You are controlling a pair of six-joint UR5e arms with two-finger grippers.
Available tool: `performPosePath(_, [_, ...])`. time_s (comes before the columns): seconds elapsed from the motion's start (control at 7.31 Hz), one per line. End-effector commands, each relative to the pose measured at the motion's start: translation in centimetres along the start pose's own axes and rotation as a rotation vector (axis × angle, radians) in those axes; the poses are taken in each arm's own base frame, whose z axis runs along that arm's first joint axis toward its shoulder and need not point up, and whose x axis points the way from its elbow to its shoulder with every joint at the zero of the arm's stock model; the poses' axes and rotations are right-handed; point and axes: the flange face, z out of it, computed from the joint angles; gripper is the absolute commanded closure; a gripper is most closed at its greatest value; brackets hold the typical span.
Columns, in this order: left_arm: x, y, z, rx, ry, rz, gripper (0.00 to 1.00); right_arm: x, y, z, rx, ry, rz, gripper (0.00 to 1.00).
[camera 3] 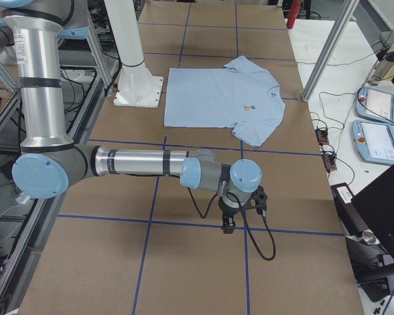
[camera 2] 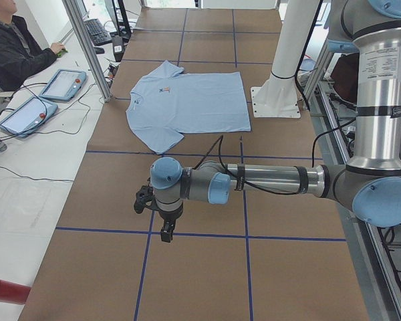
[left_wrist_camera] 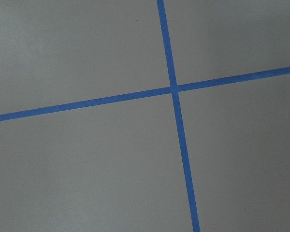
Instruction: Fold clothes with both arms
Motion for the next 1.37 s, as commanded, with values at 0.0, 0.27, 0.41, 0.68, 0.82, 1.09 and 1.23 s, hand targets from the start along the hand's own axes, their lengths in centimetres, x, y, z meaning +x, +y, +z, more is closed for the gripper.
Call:
performPosePath(0.0, [0.0,0.0,0.0,-0.001,-0.001,-0.001,0.00,-0.5,-0.6,-0.6,0.010,0.006,0.009,0.00])
performPosePath(0.27, [0.6,-0.9,-0.6,0.019,-0.002,0.017,0.00,-2.7,-3.0,-1.9,0.035,0.001,0.064,0.00])
performPosePath(0.41, [2.6,-5.2,-3.2,0.076,-0.005,0.066,0.00,-7.6,-7.0,-1.2,0.057,0.008,-0.065,0.00])
performPosePath(0.68, [5.5,-8.8,-5.1,0.156,0.000,0.158,0.00,-15.8,-13.7,-0.7,0.183,-0.022,-0.094,0.00])
performPosePath(0.82, [5.2,-8.8,-4.5,0.201,0.003,0.197,0.00,-18.9,-16.0,-0.7,0.217,-0.045,-0.084,0.00])
performPosePath(1.09, [3.9,-9.0,-2.8,0.180,0.013,0.186,0.00,-29.4,-17.1,5.7,0.271,-0.082,-0.177,0.00])
performPosePath(1.23, [3.7,-10.4,-2.0,0.180,0.052,0.194,0.00,-35.0,-17.6,8.2,0.279,-0.083,-0.146,0.00])
